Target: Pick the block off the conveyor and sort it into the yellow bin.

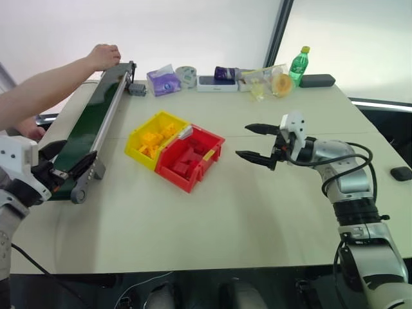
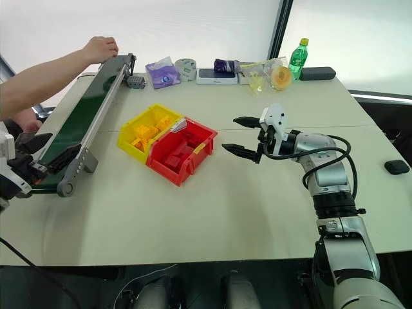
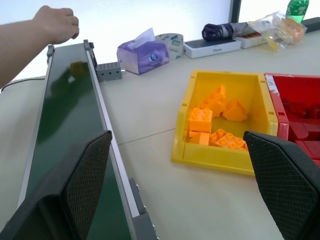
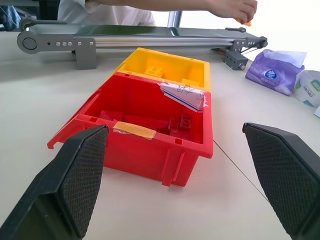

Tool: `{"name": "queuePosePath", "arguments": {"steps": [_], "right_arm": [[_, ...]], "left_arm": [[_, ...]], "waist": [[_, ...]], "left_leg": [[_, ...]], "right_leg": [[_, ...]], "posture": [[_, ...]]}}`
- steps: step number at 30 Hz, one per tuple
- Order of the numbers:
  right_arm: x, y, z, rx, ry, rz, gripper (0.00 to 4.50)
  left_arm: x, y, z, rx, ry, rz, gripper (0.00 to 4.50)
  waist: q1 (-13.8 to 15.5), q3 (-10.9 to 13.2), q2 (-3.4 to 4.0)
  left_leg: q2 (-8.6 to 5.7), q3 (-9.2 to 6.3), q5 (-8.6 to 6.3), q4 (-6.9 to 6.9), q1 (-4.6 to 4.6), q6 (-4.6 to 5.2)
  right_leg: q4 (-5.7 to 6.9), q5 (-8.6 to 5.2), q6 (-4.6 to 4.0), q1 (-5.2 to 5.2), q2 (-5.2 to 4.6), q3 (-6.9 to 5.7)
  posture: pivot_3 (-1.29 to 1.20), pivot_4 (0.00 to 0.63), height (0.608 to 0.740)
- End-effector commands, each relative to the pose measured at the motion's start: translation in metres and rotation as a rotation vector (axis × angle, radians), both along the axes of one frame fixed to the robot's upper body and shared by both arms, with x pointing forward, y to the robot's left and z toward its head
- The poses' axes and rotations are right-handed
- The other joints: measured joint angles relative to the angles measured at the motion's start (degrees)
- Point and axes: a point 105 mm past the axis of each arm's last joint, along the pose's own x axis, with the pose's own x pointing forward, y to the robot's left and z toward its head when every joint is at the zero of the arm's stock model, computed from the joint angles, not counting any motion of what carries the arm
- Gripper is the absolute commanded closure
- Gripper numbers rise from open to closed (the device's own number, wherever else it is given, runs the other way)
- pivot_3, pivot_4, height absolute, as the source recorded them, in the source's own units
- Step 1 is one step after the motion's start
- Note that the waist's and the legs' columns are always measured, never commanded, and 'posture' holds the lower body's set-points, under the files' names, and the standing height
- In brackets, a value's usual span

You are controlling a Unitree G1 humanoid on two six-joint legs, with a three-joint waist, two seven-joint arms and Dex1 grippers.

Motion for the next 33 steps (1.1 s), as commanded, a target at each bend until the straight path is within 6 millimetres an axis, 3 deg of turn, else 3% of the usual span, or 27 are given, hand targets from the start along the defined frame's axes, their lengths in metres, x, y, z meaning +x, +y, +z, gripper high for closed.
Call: {"name": "queuePosePath", "arguments": {"steps": [1, 28, 33], "right_arm": [[-0.003, -0.001, 0.015, 0.009, -0.056, 0.003, 0.00], [-0.001, -0.005, 0.006, 0.007, -0.039, 0.006, 0.00], [-0.002, -0.005, 0.007, 0.005, -0.042, 0.008, 0.00]], "left_arm": [[-0.001, 0.003, 0.014, 0.040, -0.060, 0.012, 0.05], [-0.006, 0.001, 0.010, 0.020, -0.050, 0.023, 0.05], [-0.017, 0.002, 0.013, -0.010, -0.102, 0.085, 0.05]], "waist": [[0.0, 0.0, 0.00], [0.0, 0.0, 0.00], [0.0, 0.0, 0.00]], "left_leg": [[0.00, 0.00, 0.00, 0.00, 0.00, 0.00], [0.00, 0.00, 0.00, 0.00, 0.00, 0.00], [0.00, 0.00, 0.00, 0.00, 0.00, 0.00]], "right_leg": [[0.00, 0.00, 0.00, 0.00, 0.00, 0.00], [0.00, 0.00, 0.00, 0.00, 0.00, 0.00], [-0.01, 0.00, 0.00, 0.00, -0.01, 0.01]], "posture": [[0.00, 0.150, 0.740], [0.00, 0.150, 0.740], [0.00, 0.150, 0.740]]}}
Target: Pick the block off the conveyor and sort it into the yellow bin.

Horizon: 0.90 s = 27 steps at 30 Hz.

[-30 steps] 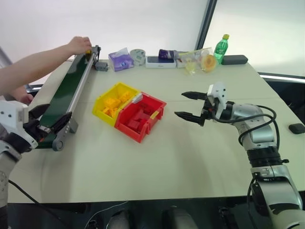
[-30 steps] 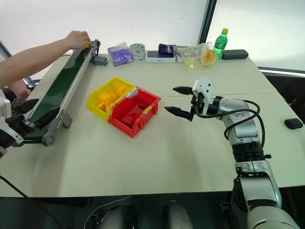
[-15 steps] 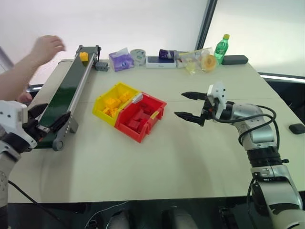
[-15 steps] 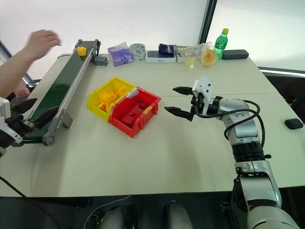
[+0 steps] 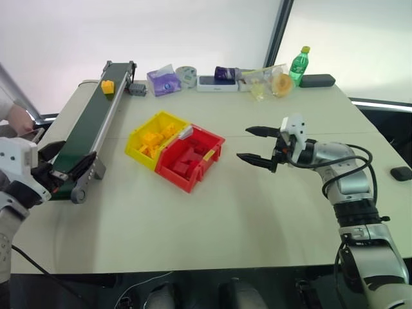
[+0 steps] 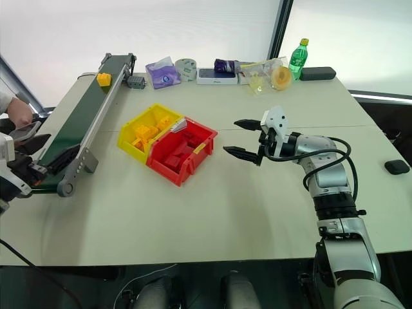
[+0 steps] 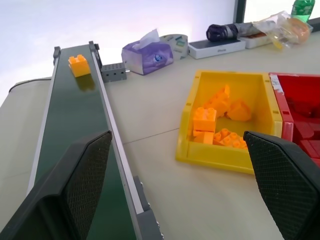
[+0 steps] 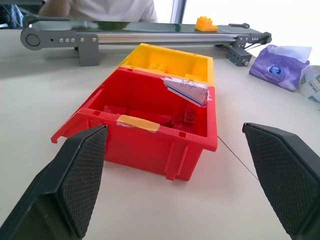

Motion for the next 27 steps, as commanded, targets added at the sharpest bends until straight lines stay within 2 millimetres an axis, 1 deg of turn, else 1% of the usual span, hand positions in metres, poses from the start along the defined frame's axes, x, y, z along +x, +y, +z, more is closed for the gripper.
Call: {"name": "queuePosePath", "arguments": {"steps": [1, 5, 7, 9, 13, 16, 19, 27], "right_arm": [[-0.001, -0.003, 0.013, 0.009, -0.054, -0.002, 0.00], [-0.001, -0.003, 0.013, 0.010, -0.052, -0.002, 0.00], [-0.001, -0.003, 0.013, 0.008, -0.051, -0.001, 0.00], [0.000, -0.002, 0.013, 0.010, -0.050, 0.001, 0.00], [0.000, 0.002, 0.014, 0.012, -0.050, 0.011, 0.00], [0.000, 0.004, 0.015, 0.013, -0.051, 0.015, 0.00], [0.000, 0.005, 0.016, 0.012, -0.052, 0.018, 0.00], [-0.001, 0.007, 0.015, 0.013, -0.052, 0.024, 0.00]], "left_arm": [[-0.015, 0.001, 0.017, -0.007, -0.095, 0.061, 0.05], [-0.028, 0.010, 0.014, 0.001, -0.144, 0.180, 0.05], [-0.035, 0.022, 0.012, -0.012, -0.176, 0.293, 0.05], [-0.041, 0.022, 0.005, -0.019, -0.182, 0.349, 0.05], [-0.053, 0.016, -0.023, -0.040, -0.141, 0.444, 0.05], [-0.060, 0.018, -0.035, -0.055, -0.129, 0.484, 0.05], [-0.061, 0.020, -0.038, -0.054, -0.128, 0.498, 0.05], [-0.054, 0.017, -0.038, -0.058, -0.119, 0.474, 0.05]], "waist": [[0.0, 0.0, 0.00], [0.0, 0.0, 0.00], [0.0, 0.0, 0.00], [0.0, 0.0, 0.00], [0.1, 0.0, -0.01], [0.1, 0.0, -0.03], [0.2, 0.0, -0.03], [0.1, 0.0, -0.03]], "left_leg": [[0.00, 0.00, 0.00, 0.00, 0.00, 0.00], [0.01, -0.02, 0.00, 0.00, 0.00, 0.00], [0.01, -0.02, 0.00, 0.01, 0.00, 0.00], [-0.01, -0.02, -0.01, 0.02, 0.00, 0.02], [-0.02, -0.02, -0.03, 0.03, 0.00, 0.04], [-0.01, -0.06, -0.02, 0.03, 0.01, 0.04], [-0.01, -0.07, -0.03, 0.04, 0.01, 0.05], [-0.01, -0.07, -0.03, 0.04, 0.01, 0.05]], "right_leg": [[0.00, 0.00, 0.00, 0.00, 0.00, 0.00], [0.00, 0.00, 0.00, 0.00, 0.00, 0.01], [-0.01, 0.00, 0.00, 0.01, 0.01, 0.01], [-0.03, 0.00, 0.00, 0.05, -0.01, 0.01], [-0.07, 0.00, 0.01, 0.08, -0.02, 0.02], [-0.06, 0.00, 0.00, 0.08, 0.02, 0.00], [-0.06, 0.00, 0.00, 0.11, 0.02, 0.00], [-0.07, 0.00, 0.00, 0.11, 0.02, 0.00]], "posture": [[0.00, 0.150, 0.740], [0.00, 0.150, 0.740], [0.00, 0.150, 0.740], [0.00, 0.150, 0.740], [0.00, 0.150, 0.740], [0.00, 0.150, 0.740], [0.00, 0.150, 0.740], [0.00, 0.150, 0.740]]}}
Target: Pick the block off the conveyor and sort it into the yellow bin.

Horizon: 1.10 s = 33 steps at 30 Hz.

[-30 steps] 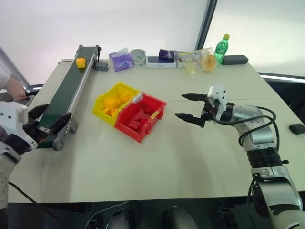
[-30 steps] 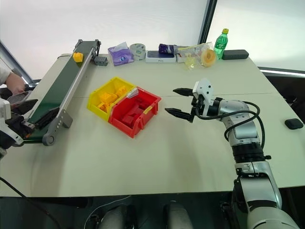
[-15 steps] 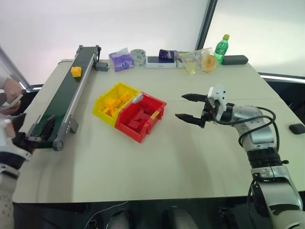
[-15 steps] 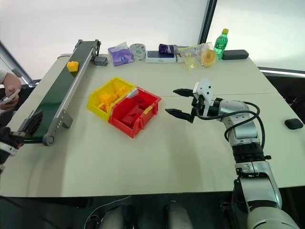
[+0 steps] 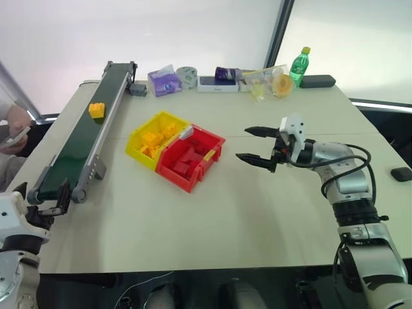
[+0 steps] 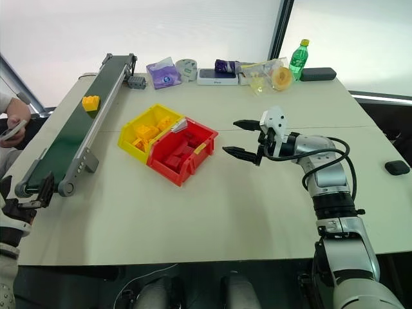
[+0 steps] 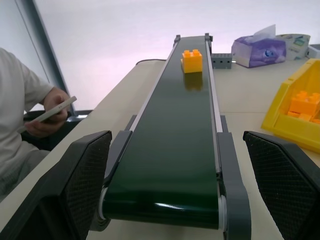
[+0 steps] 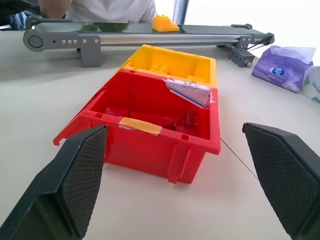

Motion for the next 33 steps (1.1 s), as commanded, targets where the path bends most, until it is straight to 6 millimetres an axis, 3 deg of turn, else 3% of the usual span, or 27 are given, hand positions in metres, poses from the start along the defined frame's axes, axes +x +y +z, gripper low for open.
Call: {"name": "queuePosePath", "arguments": {"steps": [1, 16, 28, 33], "right_arm": [[-0.002, 0.005, 0.016, 0.009, -0.059, 0.019, 0.00], [-0.004, 0.001, 0.012, 0.011, -0.054, 0.010, 0.00], [-0.005, 0.004, 0.012, 0.011, -0.051, 0.015, 0.00], [-0.006, 0.003, 0.011, 0.011, -0.050, 0.010, 0.00]], "left_arm": [[0.002, -0.002, 0.008, 0.026, -0.025, -0.008, 0.05], [0.019, -0.001, 0.011, 0.009, -0.028, -0.011, 0.05], [0.060, -0.009, 0.014, 0.007, 0.121, -0.013, 0.05], [0.064, -0.001, 0.013, -0.004, 0.169, 0.050, 0.05]], "waist": [[0.0, 0.0, 0.00], [0.0, 0.0, 0.00], [0.1, 0.0, 0.00], [0.0, 0.0, 0.00]], "left_leg": [[0.00, 0.00, 0.00, 0.00, 0.00, 0.00], [0.00, 0.00, 0.00, 0.00, 0.00, 0.00], [0.00, 0.00, 0.01, 0.00, 0.00, -0.01], [0.01, 0.01, 0.01, -0.01, 0.00, -0.01]], "right_leg": [[0.00, 0.00, 0.00, 0.00, 0.00, 0.00], [0.00, 0.00, 0.00, 0.00, 0.01, 0.00], [0.00, 0.00, 0.01, 0.00, 0.01, -0.01], [0.00, 0.00, 0.01, 0.00, 0.02, -0.01]], "posture": [[0.00, 0.150, 0.740], [0.00, 0.150, 0.740], [0.00, 0.150, 0.740], [0.00, 0.150, 0.740]]}}
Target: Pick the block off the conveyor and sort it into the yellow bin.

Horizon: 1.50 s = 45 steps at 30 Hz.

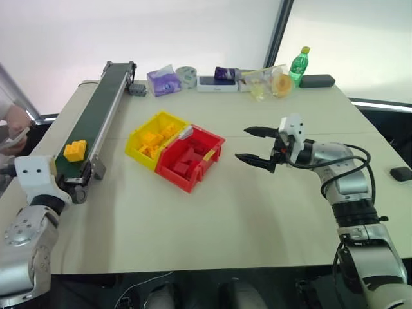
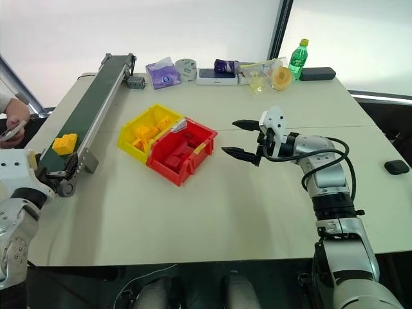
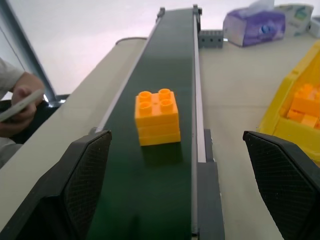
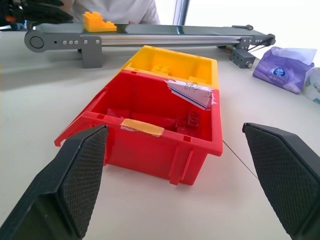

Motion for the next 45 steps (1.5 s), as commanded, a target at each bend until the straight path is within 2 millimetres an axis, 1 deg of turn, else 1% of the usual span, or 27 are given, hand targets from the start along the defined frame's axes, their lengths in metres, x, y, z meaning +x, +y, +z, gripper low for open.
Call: {"name": "queuePosePath", "arguments": {"steps": [1, 3, 5, 7, 9, 10, 12, 14, 15, 16, 17, 21, 22, 25, 26, 27, 29, 30, 32, 34, 37, 40, 42, 43, 45], "right_arm": [[-0.005, 0.001, 0.011, 0.011, -0.044, 0.008, 0.00], [-0.006, 0.000, 0.011, 0.011, -0.043, 0.004, 0.00], [-0.006, -0.001, 0.011, 0.012, -0.044, 0.001, 0.00], [-0.006, -0.001, 0.012, 0.012, -0.043, -0.001, 0.00], [-0.006, -0.001, 0.012, 0.013, -0.044, -0.003, 0.00], [-0.006, -0.001, 0.012, 0.014, -0.044, -0.005, 0.00], [-0.006, -0.001, 0.011, 0.013, -0.043, -0.007, 0.00], [-0.005, -0.002, 0.011, 0.013, -0.043, -0.008, 0.00], [-0.005, -0.002, 0.011, 0.013, -0.043, -0.008, 0.00], [-0.005, -0.002, 0.011, 0.013, -0.043, -0.008, 0.00], [-0.005, -0.002, 0.011, 0.013, -0.044, -0.008, 0.00], [-0.004, -0.001, 0.012, 0.013, -0.046, -0.007, 0.00], [-0.005, -0.001, 0.012, 0.012, -0.047, -0.007, 0.00], [-0.004, 0.000, 0.013, 0.012, -0.050, -0.008, 0.00], [-0.004, 0.000, 0.014, 0.013, -0.051, -0.009, 0.00], [-0.003, 0.000, 0.014, 0.012, -0.052, -0.011, 0.00], [-0.003, 0.000, 0.015, 0.015, -0.053, -0.014, 0.00], [-0.003, -0.001, 0.015, 0.015, -0.055, -0.016, 0.00], [-0.003, -0.001, 0.016, 0.019, -0.057, -0.019, 0.00], [-0.004, -0.002, 0.015, 0.014, -0.060, -0.024, 0.00], [-0.005, -0.005, 0.014, 0.013, -0.061, -0.031, 0.00], [-0.006, -0.007, 0.014, 0.017, -0.062, -0.039, 0.00], [-0.007, -0.007, 0.014, 0.017, -0.064, -0.044, 0.00], [-0.008, -0.007, 0.013, 0.016, -0.066, -0.045, 0.00], [-0.008, -0.006, 0.013, 0.016, -0.066, -0.047, 0.00]], "left_arm": [[0.000, 0.009, 0.007, 0.022, 0.014, 0.063, 0.05], [0.001, 0.010, 0.004, 0.038, 0.055, 0.070, 0.05], [0.000, 0.009, -0.004, 0.000, 0.090, 0.054, 0.05], [-0.001, 0.009, -0.008, 0.001, 0.097, 0.058, 0.05], [-0.001, 0.006, -0.009, -0.012, 0.099, 0.029, 0.57], [-0.001, 0.006, -0.006, -0.022, 0.080, 0.033, 0.87], [-0.001, 0.007, -0.002, -0.019, 0.064, 0.038, 1.82], [0.000, 0.008, 0.008, -0.007, 0.020, 0.053, 2.93], [0.001, 0.008, 0.012, -0.005, 0.000, 0.058, 3.22], [0.001, 0.008, 0.016, 0.001, -0.014, 0.061, 3.15], [0.004, 0.004, 0.024, 0.019, -0.051, 0.049, 3.15], [0.014, -0.013, 0.044, -0.002, -0.140, -0.021, 3.15], [0.018, -0.021, 0.049, 0.006, -0.154, -0.053, 3.15], [0.028, -0.036, 0.055, 0.005, -0.164, -0.109, 3.15], [0.034, -0.045, 0.055, -0.005, -0.163, -0.148, 3.15], [0.049, -0.063, 0.057, -0.014, -0.165, -0.212, 3.15], [0.072, -0.091, 0.061, -0.021, -0.176, -0.304, 3.15], [0.082, -0.103, 0.061, -0.031, -0.169, -0.343, 3.15], [0.097, -0.120, 0.058, -0.049, -0.153, -0.384, 3.15], [0.111, -0.140, 0.045, -0.056, -0.096, -0.441, 3.15], [0.125, -0.153, 0.038, -0.040, -0.085, -0.452, 3.15], [0.136, -0.155, 0.038, -0.041, -0.101, -0.412, 3.15], [0.139, -0.156, 0.036, -0.081, -0.097, -0.421, 2.13], [0.139, -0.159, 0.037, -0.109, -0.102, -0.452, 1.84], [0.138, -0.158, 0.039, -0.112, -0.112, -0.463, 0.89]], "waist": [[0.0, 0.0, 0.00], [0.0, 0.0, 0.00], [0.0, 0.0, 0.00], [0.0, 0.0, 0.00], [0.0, 0.0, 0.00], [0.0, 0.0, 0.00], [0.0, 0.0, 0.00], [0.0, 0.0, 0.00], [0.1, 0.0, 0.00], [0.2, 0.0, 0.00], [0.3, 0.0, 0.00], [0.5, 0.0, 0.00], [0.5, 0.0, 0.00], [0.5, 0.0, 0.00], [0.4, 0.0, 0.00], [0.5, 0.0, 0.00], [1.4, 0.0, 0.00], [1.7, 0.0, 0.00], [1.8, 0.0, 0.00], [1.7, 0.0, 0.00], [1.4, 0.0, 0.00], [1.3, 0.0, 0.01], [1.3, 0.0, 0.01], [1.4, 0.0, 0.01], [1.5, 0.0, 0.01]], "left_leg": [[0.00, 0.00, 0.00, 0.00, 0.00, 0.00], [0.01, 0.00, 0.00, -0.01, 0.00, -0.01], [0.00, 0.01, 0.00, -0.01, 0.00, -0.01], [0.00, 0.01, 0.00, 0.00, 0.00, -0.01], [0.00, 0.01, 0.00, 0.00, 0.00, -0.01], [0.00, 0.01, 0.00, 0.00, 0.01, -0.01], [-0.01, 0.01, 0.00, 0.00, 0.01, -0.01], [0.00, 0.00, 0.01, -0.01, 0.01, -0.01], [0.00, 0.00, 0.01, -0.01, 0.01, -0.01], [-0.01, 0.00, 0.01, 0.01, 0.01, -0.01], [-0.01, 0.00, 0.00, 0.01, 0.01, -0.01], [-0.03, 0.00, 0.00, 0.02, 0.01, -0.01], [-0.03, 0.00, 0.00, 0.02, 0.01, -0.01], [-0.03, 0.01, 0.00, 0.02, 0.01, -0.01], [-0.03, 0.01, 0.01, 0.02, 0.01, -0.01], [-0.03, 0.01, 0.01, 0.02, 0.01, -0.01], [-0.07, -0.01, 0.02, 0.08, 0.01, -0.02], [-0.15, 0.00, 0.02, 0.14, 0.01, -0.02], [-0.20, -0.01, 0.01, 0.19, 0.02, -0.01], [-0.21, 0.01, -0.01, 0.16, 0.02, 0.02], [-0.21, 0.07, 0.00, 0.07, 0.02, 0.02], [-0.17, 0.09, 0.01, 0.04, 0.01, -0.01], [-0.16, 0.09, 0.02, 0.05, 0.01, -0.02], [-0.16, 0.09, 0.02, 0.06, 0.01, -0.02], [-0.17, 0.10, 0.02, 0.06, 0.01, -0.02]], "right_leg": [[0.00, 0.00, 0.00, -0.01, 0.01, 0.00], [0.00, 0.00, 0.00, -0.01, 0.01, 0.00], [0.00, 0.00, 0.00, -0.01, 0.00, 0.00], [0.00, 0.00, 0.00, -0.01, -0.01, 0.00], [0.00, 0.00, 0.00, 0.00, -0.01, 0.00], [0.00, 0.00, 0.00, -0.01, -0.01, 0.00], [0.00, 0.00, 0.00, 0.00, -0.02, 0.00], [0.00, 0.00, 0.00, 0.00, -0.01, 0.00], [0.00, 0.00, 0.00, 0.00, -0.01, 0.00], [0.00, 0.00, 0.00, 0.01, -0.02, 0.00], [0.00, 0.00, 0.00, 0.01, -0.02, 0.00], [0.00, 0.01, 0.01, 0.02, -0.03, 0.00], [0.00, 0.01, 0.01, 0.03, -0.04, 0.00], [0.00, 0.01, 0.01, 0.03, -0.03, 0.00], [0.00, 0.01, 0.01, 0.03, -0.02, 0.00], [0.00, 0.01, 0.01, 0.03, -0.02, 0.00], [0.04, 0.01, 0.01, 0.05, 0.03, -0.03], [0.04, 0.01, 0.02, 0.07, 0.10, -0.04], [0.04, 0.03, 0.05, 0.13, 0.07, -0.05], [0.00, 0.04, 0.07, 0.13, 0.03, -0.04], [-0.01, 0.03, 0.08, 0.04, 0.07, -0.02], [-0.01, 0.03, 0.07, -0.02, 0.09, -0.02], [0.00, 0.03, 0.07, -0.03, 0.11, -0.03], [0.01, 0.03, 0.07, -0.03, 0.10, -0.03], [0.01, 0.03, 0.07, -0.03, 0.10, -0.03]], "posture": [[0.00, 0.150, 0.740], [0.00, 0.150, 0.740], [0.00, 0.150, 0.740], [0.00, 0.150, 0.740], [0.00, 0.150, 0.740], [0.00, 0.150, 0.740], [0.00, 0.150, 0.740], [0.00, 0.150, 0.740], [0.00, 0.150, 0.740], [0.00, 0.150, 0.740], [0.00, 0.150, 0.740], [0.00, 0.150, 0.740], [0.00, 0.150, 0.740], [0.00, 0.150, 0.740], [0.00, 0.150, 0.740], [0.00, 0.150, 0.740], [0.00, 0.150, 0.740], [0.00, 0.150, 0.740], [0.00, 0.150, 0.740], [0.00, 0.150, 0.740], [0.00, 0.150, 0.740], [0.00, 0.150, 0.740], [0.00, 0.150, 0.740], [0.00, 0.150, 0.740], [0.00, 0.150, 0.740]]}}
